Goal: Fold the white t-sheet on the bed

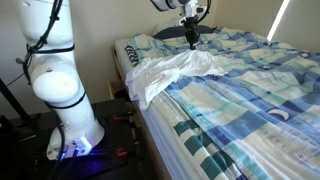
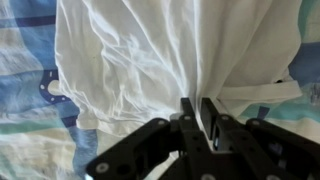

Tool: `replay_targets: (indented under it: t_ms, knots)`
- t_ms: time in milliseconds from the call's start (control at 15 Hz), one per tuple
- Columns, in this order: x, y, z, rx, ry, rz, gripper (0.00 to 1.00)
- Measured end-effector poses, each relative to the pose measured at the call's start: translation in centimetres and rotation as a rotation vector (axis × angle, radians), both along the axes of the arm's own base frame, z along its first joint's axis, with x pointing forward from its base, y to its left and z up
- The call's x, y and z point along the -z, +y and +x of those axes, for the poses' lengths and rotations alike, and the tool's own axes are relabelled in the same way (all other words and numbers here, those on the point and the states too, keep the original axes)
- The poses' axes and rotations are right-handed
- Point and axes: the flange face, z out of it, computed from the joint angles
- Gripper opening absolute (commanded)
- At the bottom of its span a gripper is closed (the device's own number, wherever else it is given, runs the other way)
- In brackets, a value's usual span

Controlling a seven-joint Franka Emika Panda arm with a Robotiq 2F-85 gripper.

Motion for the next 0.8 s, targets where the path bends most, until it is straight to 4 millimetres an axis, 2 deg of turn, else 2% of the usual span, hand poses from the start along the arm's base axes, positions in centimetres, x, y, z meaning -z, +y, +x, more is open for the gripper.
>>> replay_targets:
  t_ms: [133, 200, 333, 400, 467, 533, 600, 667, 800]
  knots:
    - [0.03, 0.00, 0.00, 0.000, 0.001, 0.000, 0.26]
    - [0.05, 0.00, 0.01, 0.000, 0.001, 0.000, 0.28]
    - [0.08, 0.00, 0.01, 0.000, 0.002, 0.000, 0.23]
    - [0.10, 0.00, 0.01, 0.000, 0.002, -0.001, 0.12]
    - [0.12, 0.00, 0.02, 0.000, 0.003, -0.001, 0.10]
    - [0.15, -0.01, 0.03, 0.001, 0.003, -0.001, 0.17]
    - [0.19, -0.02, 0.03, 0.001, 0.004, -0.001, 0.14]
    - [0.23, -0.02, 0.04, 0.001, 0.004, -0.001, 0.15]
    - [0.34, -0.01, 0.06, 0.001, 0.006, -0.001, 0.07]
